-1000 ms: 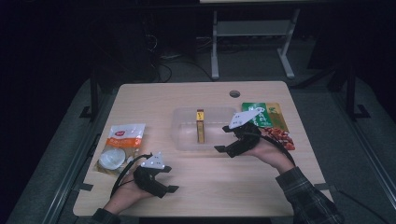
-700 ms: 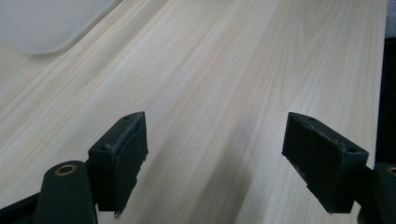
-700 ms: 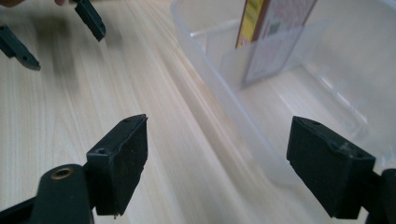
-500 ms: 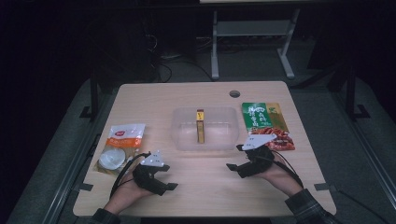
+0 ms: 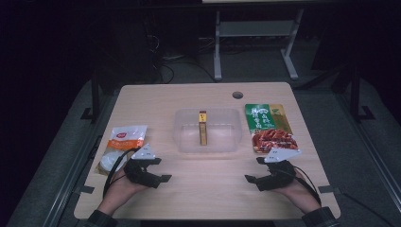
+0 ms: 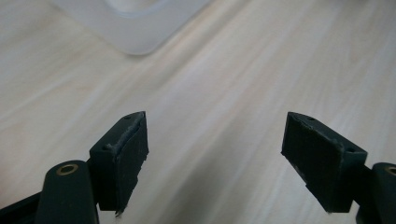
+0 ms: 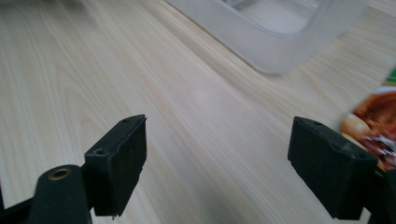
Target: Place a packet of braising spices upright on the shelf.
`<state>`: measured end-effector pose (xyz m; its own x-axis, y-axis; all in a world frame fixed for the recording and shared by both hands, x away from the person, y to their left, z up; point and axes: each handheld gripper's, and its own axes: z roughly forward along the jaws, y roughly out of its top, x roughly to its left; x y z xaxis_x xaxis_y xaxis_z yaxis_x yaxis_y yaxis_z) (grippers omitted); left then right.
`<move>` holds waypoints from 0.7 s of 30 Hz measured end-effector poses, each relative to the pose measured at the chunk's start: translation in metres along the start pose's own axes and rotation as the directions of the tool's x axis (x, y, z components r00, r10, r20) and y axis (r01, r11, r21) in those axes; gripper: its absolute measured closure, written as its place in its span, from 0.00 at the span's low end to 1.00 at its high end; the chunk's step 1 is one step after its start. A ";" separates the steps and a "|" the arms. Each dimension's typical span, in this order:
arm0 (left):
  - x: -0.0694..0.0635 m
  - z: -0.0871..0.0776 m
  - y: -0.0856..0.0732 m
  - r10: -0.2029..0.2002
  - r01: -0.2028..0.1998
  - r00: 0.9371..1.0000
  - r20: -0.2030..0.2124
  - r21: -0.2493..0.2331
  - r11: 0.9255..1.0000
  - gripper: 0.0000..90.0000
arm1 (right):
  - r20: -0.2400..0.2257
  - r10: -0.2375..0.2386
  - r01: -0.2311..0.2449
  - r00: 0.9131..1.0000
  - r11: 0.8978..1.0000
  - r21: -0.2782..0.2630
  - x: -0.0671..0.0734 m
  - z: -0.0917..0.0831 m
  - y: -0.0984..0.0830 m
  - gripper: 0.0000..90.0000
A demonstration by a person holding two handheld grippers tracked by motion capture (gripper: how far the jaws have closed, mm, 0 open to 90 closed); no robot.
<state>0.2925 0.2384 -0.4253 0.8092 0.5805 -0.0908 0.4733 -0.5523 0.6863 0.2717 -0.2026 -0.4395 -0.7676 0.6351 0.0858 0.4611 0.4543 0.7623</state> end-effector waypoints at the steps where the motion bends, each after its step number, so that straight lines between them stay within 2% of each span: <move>1: 0.003 -0.003 0.000 -0.007 0.007 1.000 -0.009 -0.007 1.000 0.25 | 0.004 0.007 -0.007 1.000 1.000 0.002 -0.001 -0.001 -0.002 0.21; 5: 0.016 -0.016 -0.002 -0.042 0.040 0.998 -0.057 -0.025 0.999 0.25 | 0.014 0.021 -0.022 1.000 1.000 0.003 -0.004 -0.004 -0.009 0.21; 7: 0.025 -0.025 -0.005 -0.074 0.070 0.993 -0.091 -0.038 0.997 0.25 | 0.017 0.024 -0.024 1.000 1.000 0.001 -0.005 -0.003 -0.011 0.20; 9: 0.030 -0.031 -0.006 -0.087 0.083 0.990 -0.112 -0.041 0.996 0.25 | 0.019 0.033 -0.033 0.999 0.999 -0.001 -0.006 -0.002 -0.011 0.20; 12: 0.042 -0.041 -0.011 -0.114 0.107 0.982 -0.152 -0.055 0.993 0.25 | 0.019 0.030 -0.030 0.999 1.000 0.007 -0.006 0.001 -0.012 0.20; 14: 0.055 -0.052 -0.018 -0.152 0.140 0.967 -0.203 -0.068 0.988 0.25 | 0.018 0.027 -0.027 0.999 1.000 0.007 -0.005 0.002 -0.012 0.20; 15: 0.055 -0.052 -0.018 -0.152 0.140 0.967 -0.203 -0.068 0.988 0.25 | 0.018 0.027 -0.027 0.999 1.000 0.007 -0.005 0.002 -0.012 0.20; 16: 0.059 -0.055 -0.020 -0.159 0.146 0.963 -0.219 -0.075 0.986 0.25 | 0.012 0.017 -0.017 1.000 1.000 0.001 -0.006 0.002 -0.012 0.19; 17: 0.068 -0.061 -0.026 -0.194 0.176 0.952 -0.238 -0.096 0.980 0.25 | 0.001 0.008 -0.008 1.000 1.000 -0.008 -0.005 0.002 -0.011 0.18; 19: 0.075 -0.067 -0.032 -0.221 0.199 0.940 -0.259 -0.107 0.974 0.25 | -0.004 0.009 -0.009 1.000 1.000 -0.010 -0.005 0.003 -0.011 0.18; 20: 0.075 -0.067 -0.032 -0.221 0.199 0.940 -0.259 -0.107 0.974 0.25 | -0.005 0.009 -0.009 1.000 1.000 -0.007 -0.005 0.003 -0.011 0.18; 21: 0.083 -0.071 -0.037 -0.241 0.219 0.930 -0.277 -0.111 0.969 0.25 | -0.002 0.012 -0.012 1.000 1.000 -0.002 -0.004 0.003 -0.011 0.18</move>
<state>0.3170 0.3498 -0.4071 0.5420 0.8388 -0.0505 0.5973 -0.3423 0.7253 0.2716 -0.2083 -0.4506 -0.7631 0.6390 0.0965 0.4692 0.4452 0.7627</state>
